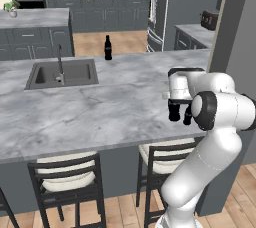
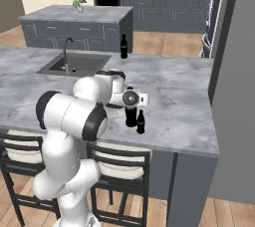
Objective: Place the large bottle from the dining counter next to the other large bottle outside the sink, and place the small bottle from the dining counter next to the other small bottle inside the sink.
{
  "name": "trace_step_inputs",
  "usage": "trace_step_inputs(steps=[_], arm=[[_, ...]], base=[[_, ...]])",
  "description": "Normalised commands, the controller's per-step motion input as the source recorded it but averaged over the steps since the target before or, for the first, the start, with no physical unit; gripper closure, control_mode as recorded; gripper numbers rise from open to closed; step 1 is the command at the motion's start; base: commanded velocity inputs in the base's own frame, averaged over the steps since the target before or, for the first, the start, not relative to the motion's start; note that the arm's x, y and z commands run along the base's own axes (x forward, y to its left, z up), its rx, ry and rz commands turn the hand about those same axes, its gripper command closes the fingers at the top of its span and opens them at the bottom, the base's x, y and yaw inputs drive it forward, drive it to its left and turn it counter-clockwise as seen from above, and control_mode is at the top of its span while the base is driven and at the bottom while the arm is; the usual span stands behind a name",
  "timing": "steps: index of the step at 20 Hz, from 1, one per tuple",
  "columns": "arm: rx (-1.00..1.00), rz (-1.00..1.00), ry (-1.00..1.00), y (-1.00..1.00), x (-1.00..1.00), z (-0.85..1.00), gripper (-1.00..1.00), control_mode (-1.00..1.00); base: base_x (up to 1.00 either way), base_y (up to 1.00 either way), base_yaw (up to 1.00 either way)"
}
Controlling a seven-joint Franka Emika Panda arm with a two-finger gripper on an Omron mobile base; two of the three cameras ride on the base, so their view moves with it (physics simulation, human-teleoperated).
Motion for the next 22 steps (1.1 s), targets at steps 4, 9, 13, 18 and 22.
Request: trace_step_inputs(steps=[4,9,13,18,22], arm=[[0.0,0.0,0.0,0.0,0.0,0.08,1.0,-1.0],[0.03,0.0,0.02,0.0,-0.07,0.62,1.0,-1.0],[0.02,0.0,0.09,0.0,-0.19,0.81,1.0,-1.0],[0.01,0.01,0.14,0.0,-0.28,0.85,1.0,-1.0],[0.02,0.02,0.14,0.0,-0.27,0.93,1.0,-1.0]], base=[[0.0,0.0,0.0],[0.0,0.0,0.0],[0.0,0.0,0.0],[0.0,0.0,0.0],[0.0,0.0,0.0]])
